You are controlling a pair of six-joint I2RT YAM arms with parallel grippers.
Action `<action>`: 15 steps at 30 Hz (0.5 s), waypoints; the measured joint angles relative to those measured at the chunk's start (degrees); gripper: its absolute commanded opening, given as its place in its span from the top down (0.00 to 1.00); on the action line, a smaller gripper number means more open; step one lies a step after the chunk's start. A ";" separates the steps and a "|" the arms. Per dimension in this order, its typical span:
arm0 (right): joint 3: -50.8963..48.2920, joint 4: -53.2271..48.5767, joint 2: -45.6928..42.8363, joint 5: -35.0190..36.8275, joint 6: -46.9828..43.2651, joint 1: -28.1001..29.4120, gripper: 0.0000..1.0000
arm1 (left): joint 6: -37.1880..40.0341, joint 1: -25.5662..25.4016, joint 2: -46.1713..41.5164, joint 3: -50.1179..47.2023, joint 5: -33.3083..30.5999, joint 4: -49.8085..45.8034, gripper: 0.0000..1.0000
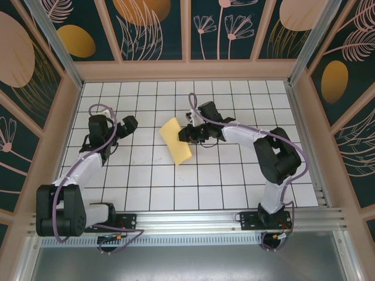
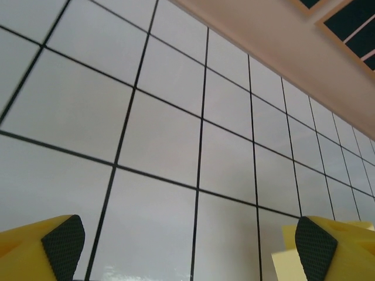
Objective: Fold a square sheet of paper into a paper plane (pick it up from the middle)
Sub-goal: Fold the square sheet of paper in half at the center of the table.
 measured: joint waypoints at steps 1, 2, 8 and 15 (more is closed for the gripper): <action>0.00 0.22 0.55 0.13 -0.02 -0.07 0.75 | -0.57 -0.37 0.20 -0.52 0.52 0.33 0.06; 0.00 0.20 1.09 0.33 -0.09 -0.13 0.74 | -0.94 -0.76 0.37 -0.79 0.83 0.42 0.06; 0.02 -1.44 4.59 6.12 -0.96 -0.26 0.72 | -2.38 -4.39 2.29 -1.01 1.70 1.55 0.06; 0.22 -4.59 5.70 14.16 -2.64 -0.31 0.51 | -3.45 -6.40 5.11 -1.01 1.66 2.21 0.07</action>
